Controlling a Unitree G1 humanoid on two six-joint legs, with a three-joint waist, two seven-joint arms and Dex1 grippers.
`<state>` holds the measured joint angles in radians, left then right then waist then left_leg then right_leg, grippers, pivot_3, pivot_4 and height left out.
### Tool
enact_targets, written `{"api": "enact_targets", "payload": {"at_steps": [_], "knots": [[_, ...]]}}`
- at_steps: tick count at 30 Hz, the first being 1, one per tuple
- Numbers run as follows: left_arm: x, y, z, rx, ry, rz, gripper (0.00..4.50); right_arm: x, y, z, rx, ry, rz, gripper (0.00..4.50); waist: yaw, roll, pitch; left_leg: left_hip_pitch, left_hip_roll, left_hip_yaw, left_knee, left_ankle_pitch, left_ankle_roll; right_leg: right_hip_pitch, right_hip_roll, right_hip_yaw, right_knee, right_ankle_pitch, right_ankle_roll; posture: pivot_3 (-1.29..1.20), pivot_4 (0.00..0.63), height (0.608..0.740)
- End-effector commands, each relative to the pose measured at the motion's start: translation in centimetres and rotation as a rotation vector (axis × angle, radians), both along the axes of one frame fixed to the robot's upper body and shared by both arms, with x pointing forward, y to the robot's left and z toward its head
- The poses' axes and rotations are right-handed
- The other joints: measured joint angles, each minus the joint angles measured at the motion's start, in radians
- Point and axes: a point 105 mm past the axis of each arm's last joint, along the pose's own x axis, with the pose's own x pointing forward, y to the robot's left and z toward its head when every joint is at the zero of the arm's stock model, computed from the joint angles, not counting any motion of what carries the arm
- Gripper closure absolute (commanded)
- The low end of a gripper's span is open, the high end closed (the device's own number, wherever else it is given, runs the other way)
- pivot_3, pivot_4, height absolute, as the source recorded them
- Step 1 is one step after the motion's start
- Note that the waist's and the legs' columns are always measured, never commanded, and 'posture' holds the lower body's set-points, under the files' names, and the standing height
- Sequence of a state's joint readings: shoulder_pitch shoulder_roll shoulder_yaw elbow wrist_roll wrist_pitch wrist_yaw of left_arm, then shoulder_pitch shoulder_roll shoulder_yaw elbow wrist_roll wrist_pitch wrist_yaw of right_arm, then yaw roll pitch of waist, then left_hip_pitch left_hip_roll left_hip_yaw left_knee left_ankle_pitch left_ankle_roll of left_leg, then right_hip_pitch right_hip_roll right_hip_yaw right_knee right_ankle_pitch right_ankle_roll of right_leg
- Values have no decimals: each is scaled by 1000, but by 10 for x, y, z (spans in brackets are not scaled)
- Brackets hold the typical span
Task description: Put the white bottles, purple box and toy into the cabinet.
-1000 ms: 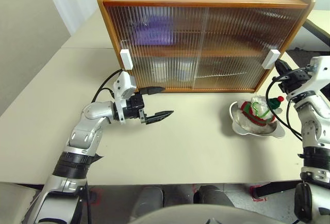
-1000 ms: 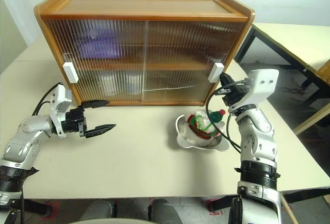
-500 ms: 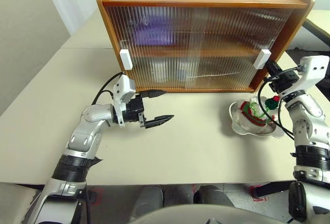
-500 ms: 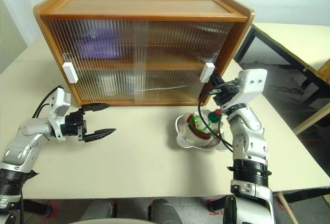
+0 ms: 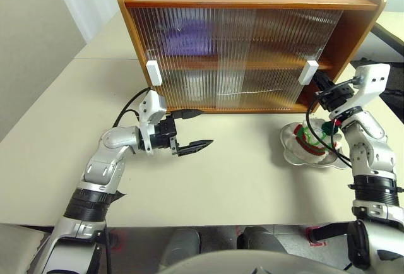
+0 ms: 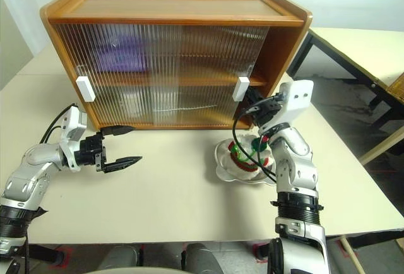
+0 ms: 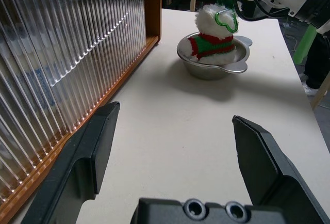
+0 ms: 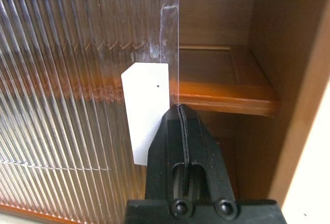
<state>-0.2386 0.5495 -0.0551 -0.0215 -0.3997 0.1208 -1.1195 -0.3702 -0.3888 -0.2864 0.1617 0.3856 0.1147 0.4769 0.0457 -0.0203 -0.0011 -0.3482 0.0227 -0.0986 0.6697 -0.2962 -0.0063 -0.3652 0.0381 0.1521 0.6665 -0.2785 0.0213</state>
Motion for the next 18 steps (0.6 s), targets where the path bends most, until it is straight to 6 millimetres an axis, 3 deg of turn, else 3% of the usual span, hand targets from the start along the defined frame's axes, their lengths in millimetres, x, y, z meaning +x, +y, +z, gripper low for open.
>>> {"api": "enact_targets", "payload": {"at_steps": [1,12,18], "knots": [[0,-3,2,10,-4,-16,0,1,10,3,4,-3,26,4477,0,0,0,0,0,0,0,0,0,0,0,0,0,0,0,110,0,740],[0,-5,3,7,-1,-20,0,2,27,7,12,3,84,4477,0,0,0,0,0,0,0,0,0,0,0,0,0,0,0,112,0,740],[-1,-1,5,8,3,-18,0,-1,18,5,-6,18,77,4477,0,0,0,0,0,0,0,0,0,0,0,0,0,0,0,108,0,740]]}}
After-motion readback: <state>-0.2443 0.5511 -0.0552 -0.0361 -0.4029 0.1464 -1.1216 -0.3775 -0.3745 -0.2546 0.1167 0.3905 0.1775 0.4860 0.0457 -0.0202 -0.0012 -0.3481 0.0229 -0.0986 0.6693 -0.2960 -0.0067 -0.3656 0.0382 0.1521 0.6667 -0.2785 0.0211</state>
